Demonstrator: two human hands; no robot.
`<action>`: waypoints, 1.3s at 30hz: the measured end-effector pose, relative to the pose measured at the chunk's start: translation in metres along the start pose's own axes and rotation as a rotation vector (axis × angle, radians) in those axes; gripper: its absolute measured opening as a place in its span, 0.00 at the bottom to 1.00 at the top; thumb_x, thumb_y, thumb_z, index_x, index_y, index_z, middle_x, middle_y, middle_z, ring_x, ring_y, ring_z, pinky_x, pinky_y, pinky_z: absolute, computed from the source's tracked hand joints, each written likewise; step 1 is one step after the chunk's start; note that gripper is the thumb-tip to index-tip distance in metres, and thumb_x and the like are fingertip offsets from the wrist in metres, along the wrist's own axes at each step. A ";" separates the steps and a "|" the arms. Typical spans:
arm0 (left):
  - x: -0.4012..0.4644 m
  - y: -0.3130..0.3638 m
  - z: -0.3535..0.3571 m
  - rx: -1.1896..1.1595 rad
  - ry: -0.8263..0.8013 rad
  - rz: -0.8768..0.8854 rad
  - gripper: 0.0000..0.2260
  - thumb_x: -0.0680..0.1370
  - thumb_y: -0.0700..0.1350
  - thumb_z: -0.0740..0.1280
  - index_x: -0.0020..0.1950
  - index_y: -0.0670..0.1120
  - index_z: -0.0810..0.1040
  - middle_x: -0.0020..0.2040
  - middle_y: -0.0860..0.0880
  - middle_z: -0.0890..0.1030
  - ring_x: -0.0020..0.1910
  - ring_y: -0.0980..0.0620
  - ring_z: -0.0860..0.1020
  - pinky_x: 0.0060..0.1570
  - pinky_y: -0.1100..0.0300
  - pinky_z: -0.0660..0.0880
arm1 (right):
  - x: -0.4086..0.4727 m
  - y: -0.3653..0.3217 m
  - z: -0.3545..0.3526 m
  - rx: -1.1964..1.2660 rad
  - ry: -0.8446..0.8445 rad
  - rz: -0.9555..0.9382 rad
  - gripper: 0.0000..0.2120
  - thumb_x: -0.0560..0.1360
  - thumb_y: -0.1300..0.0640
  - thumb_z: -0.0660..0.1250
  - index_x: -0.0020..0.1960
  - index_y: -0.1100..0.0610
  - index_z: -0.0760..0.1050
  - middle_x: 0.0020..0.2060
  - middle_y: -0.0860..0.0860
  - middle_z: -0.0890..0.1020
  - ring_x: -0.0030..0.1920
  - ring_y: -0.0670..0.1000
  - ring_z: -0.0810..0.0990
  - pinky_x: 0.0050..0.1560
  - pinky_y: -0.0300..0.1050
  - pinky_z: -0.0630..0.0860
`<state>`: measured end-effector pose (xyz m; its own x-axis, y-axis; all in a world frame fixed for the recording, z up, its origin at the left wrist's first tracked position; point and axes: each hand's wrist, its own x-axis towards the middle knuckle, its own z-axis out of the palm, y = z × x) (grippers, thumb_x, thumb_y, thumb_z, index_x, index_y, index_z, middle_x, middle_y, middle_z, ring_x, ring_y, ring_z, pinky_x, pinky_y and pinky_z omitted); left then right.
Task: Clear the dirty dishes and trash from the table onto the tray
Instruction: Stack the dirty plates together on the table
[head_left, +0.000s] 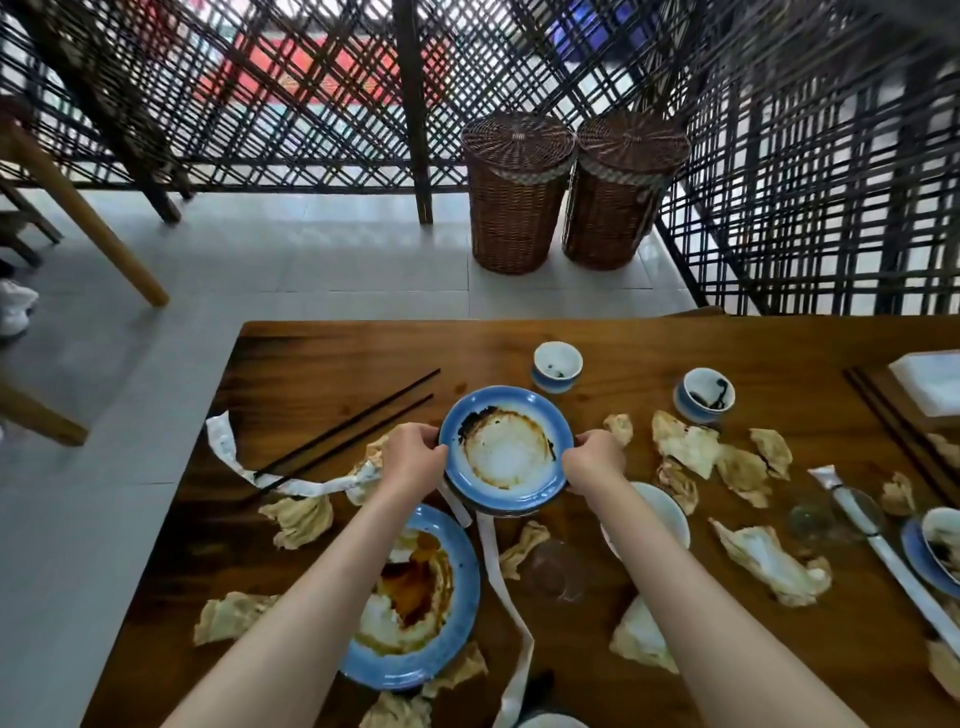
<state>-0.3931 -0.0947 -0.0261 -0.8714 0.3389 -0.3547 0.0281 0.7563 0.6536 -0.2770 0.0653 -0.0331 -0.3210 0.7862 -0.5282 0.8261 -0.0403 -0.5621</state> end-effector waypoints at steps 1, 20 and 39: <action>0.000 0.001 0.001 0.014 -0.004 0.004 0.06 0.75 0.41 0.67 0.40 0.50 0.79 0.38 0.52 0.81 0.36 0.57 0.77 0.33 0.61 0.73 | 0.000 -0.001 0.000 -0.016 0.005 0.003 0.15 0.75 0.66 0.62 0.61 0.63 0.72 0.56 0.60 0.77 0.55 0.60 0.77 0.51 0.54 0.79; 0.012 0.006 0.002 -0.025 -0.088 -0.152 0.19 0.75 0.36 0.64 0.66 0.43 0.74 0.58 0.46 0.79 0.49 0.50 0.78 0.44 0.58 0.77 | -0.001 -0.002 0.002 0.138 -0.100 0.121 0.21 0.76 0.65 0.62 0.69 0.59 0.66 0.60 0.58 0.75 0.57 0.60 0.76 0.47 0.53 0.80; -0.054 -0.002 -0.071 -0.449 -0.080 -0.194 0.11 0.74 0.33 0.65 0.37 0.48 0.77 0.41 0.45 0.82 0.40 0.49 0.81 0.35 0.59 0.79 | -0.071 -0.032 -0.020 0.207 -0.151 -0.057 0.10 0.73 0.67 0.64 0.53 0.58 0.75 0.49 0.56 0.79 0.49 0.57 0.80 0.43 0.54 0.82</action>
<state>-0.3805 -0.1545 0.0394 -0.7991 0.2708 -0.5368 -0.3597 0.5001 0.7877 -0.2714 0.0237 0.0353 -0.4424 0.6903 -0.5725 0.6972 -0.1368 -0.7037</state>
